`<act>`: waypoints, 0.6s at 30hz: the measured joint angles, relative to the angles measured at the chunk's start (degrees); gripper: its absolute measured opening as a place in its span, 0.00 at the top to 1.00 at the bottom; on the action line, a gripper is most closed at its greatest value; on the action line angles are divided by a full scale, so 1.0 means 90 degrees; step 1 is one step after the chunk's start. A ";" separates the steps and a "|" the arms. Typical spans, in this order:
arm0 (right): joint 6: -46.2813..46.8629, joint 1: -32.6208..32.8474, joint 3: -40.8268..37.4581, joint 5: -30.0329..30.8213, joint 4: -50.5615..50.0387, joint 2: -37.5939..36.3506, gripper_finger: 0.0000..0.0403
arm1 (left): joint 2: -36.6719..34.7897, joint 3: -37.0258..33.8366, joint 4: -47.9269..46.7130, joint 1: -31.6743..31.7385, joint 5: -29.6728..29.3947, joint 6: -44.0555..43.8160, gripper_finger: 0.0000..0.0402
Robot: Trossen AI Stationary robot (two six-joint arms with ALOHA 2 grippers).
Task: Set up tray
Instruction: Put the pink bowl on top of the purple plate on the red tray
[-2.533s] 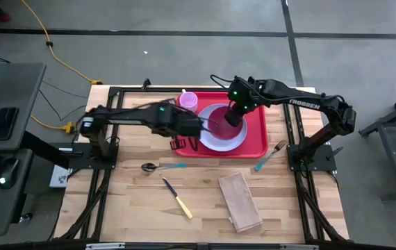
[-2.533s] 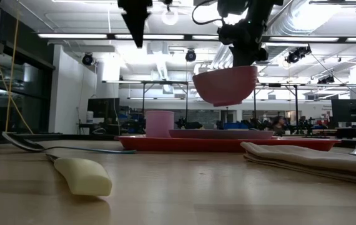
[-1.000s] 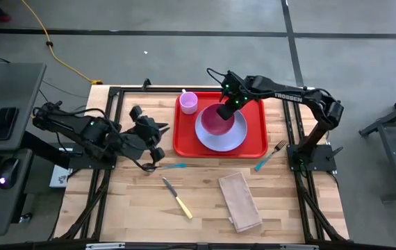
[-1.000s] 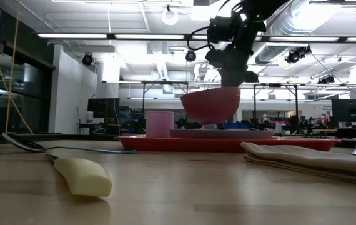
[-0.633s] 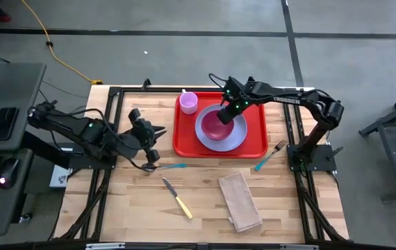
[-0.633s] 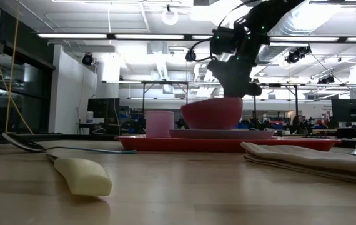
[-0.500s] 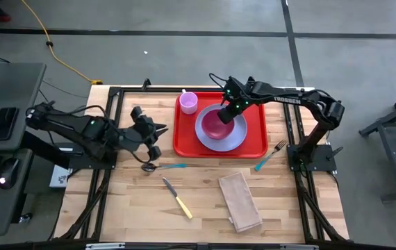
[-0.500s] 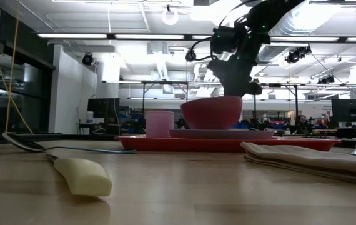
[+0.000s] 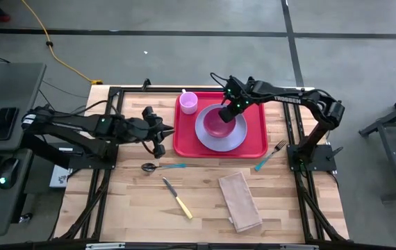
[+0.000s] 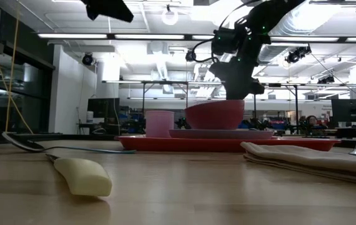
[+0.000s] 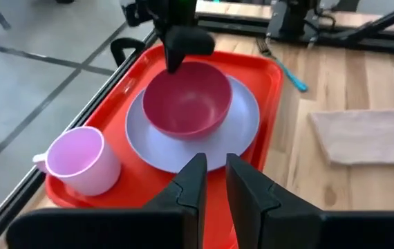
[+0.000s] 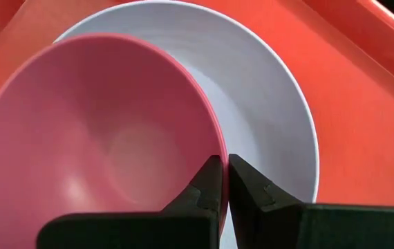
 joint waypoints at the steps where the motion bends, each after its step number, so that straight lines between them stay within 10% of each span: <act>1: 0.0000 -0.0015 0.0000 0.0000 -0.0015 0.0000 1.00 | 0.0001 -0.0030 -0.0003 0.0019 0.0035 0.0025 0.79; 18: 0.0005 -0.0045 0.0000 0.0042 -0.0092 0.0000 1.00 | -0.0001 -0.0438 0.0744 0.0315 0.0769 0.0358 0.79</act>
